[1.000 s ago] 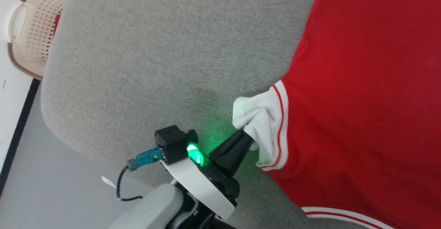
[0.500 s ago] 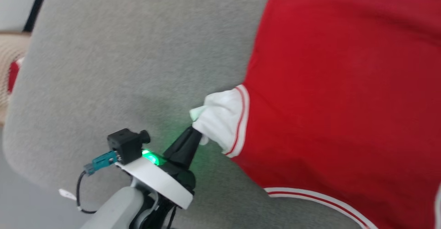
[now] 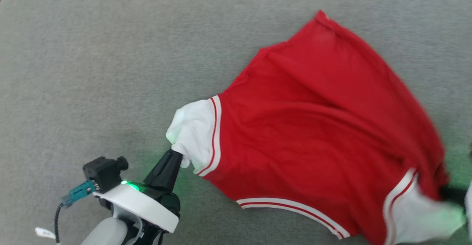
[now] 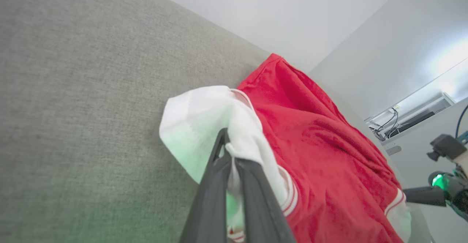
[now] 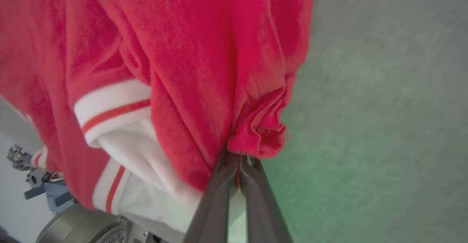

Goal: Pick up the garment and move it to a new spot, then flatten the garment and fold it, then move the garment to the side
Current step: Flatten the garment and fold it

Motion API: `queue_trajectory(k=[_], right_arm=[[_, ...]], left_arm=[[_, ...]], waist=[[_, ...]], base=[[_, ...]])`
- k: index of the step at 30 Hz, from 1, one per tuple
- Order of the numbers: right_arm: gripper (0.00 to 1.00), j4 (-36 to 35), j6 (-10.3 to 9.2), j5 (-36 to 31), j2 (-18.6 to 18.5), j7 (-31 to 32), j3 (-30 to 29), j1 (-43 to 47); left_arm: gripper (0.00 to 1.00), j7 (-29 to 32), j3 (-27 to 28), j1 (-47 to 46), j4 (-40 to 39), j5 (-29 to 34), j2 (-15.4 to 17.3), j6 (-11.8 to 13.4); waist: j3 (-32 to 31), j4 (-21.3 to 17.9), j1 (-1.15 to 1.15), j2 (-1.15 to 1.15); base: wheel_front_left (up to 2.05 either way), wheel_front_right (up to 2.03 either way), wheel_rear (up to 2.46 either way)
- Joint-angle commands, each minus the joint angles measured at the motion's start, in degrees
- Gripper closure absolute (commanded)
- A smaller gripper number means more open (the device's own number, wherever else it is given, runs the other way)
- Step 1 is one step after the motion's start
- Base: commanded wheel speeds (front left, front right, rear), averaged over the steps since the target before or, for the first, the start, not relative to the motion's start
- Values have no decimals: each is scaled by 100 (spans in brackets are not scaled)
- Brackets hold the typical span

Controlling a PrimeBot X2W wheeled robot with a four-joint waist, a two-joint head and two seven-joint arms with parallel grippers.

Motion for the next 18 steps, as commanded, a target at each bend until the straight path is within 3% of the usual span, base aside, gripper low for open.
queue_trajectory(k=[1, 8, 10, 11, 18], right_arm=[[100, -116, -1, 18, 99, 24, 12, 211], [100, -691, -1, -343, 453, 8, -146, 773], [17, -776, -1, -483, 518, -142, -273, 609], [0, -806, -1, -568, 506, -197, -351, 535], [0, -1070, -1, -651, 47, -171, -1072, -25]], left_arm=[[100, -11, 69, 64, -29, -52, -14, -26], [100, -11, 89, 118, -71, -95, 63, -26], [100, -11, 101, 120, -72, -112, 76, -26], [100, -11, 90, 123, -81, -122, 83, -26], [100, 8, -55, -25, -119, -121, 65, -26]], waist=[[-68, -121, 0, 0], [-60, -258, 0, 0], [-64, -306, 0, 0], [-68, -317, 0, 0], [-54, -158, 0, 0]], base=[[0, 0, 0], [0, 0, 0], [0, 0, 0], [0, 0, 0], [0, 0, 0]])
